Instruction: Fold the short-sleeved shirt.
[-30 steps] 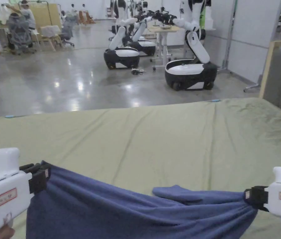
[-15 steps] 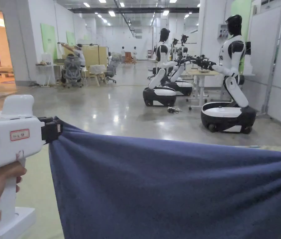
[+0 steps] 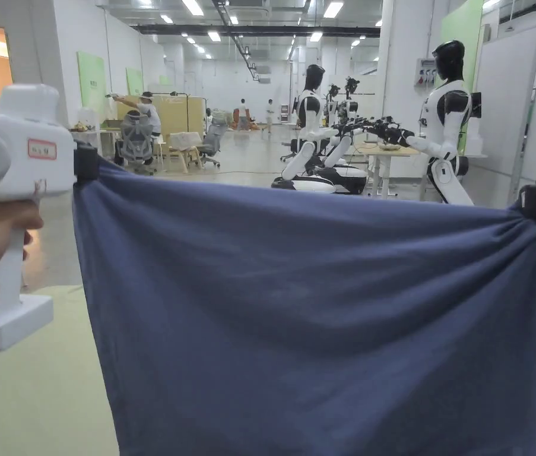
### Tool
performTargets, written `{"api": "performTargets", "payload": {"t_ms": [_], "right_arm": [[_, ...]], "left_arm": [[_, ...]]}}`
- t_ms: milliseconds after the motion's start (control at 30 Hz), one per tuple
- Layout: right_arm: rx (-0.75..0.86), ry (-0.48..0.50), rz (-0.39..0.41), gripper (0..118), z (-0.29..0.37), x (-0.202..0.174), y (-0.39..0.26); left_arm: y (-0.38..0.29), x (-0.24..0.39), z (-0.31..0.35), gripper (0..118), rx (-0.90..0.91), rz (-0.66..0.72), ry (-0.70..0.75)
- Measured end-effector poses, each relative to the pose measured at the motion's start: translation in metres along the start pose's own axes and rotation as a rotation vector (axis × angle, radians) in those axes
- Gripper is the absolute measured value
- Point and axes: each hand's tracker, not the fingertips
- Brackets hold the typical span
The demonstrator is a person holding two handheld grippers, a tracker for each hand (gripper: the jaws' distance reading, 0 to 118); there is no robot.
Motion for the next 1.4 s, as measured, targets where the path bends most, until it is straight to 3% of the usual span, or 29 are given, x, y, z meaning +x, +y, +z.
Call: {"api": "performTargets", "payload": {"t_ms": [167, 367, 567, 833, 1100, 1200, 1400], "right_arm": [[0.022, -0.024, 0.007, 8, -0.074, -0.010, 0.023], [0.057, -0.063, 0.013, 8, -0.154, -0.022, 0.034], [0.041, -0.104, 0.050, 8, -0.219, -0.028, 0.005], [-0.035, -0.129, 0.131, 8, -0.262, -0.025, -0.092], [-0.154, -0.118, 0.103, 8, -0.252, -0.011, -0.192], [-0.176, -0.113, 0.101, 8, -0.227, -0.010, -0.222], [-0.238, -0.086, 0.105, 8, -0.160, -0.001, -0.259]], "left_arm": [[0.032, -0.006, -0.059, 1, 0.023, 0.024, 0.008], [0.031, 0.000, -0.131, 1, 0.034, -0.068, 0.061], [-0.016, 0.009, -0.196, 1, 0.013, -0.116, 0.071], [-0.129, 0.028, -0.248, 1, -0.104, -0.107, 0.055], [-0.233, 0.046, -0.228, 1, -0.217, -0.065, 0.019], [-0.267, 0.063, -0.193, 1, -0.218, -0.140, -0.001], [-0.315, 0.070, -0.128, 1, -0.307, -0.036, -0.021]]}}
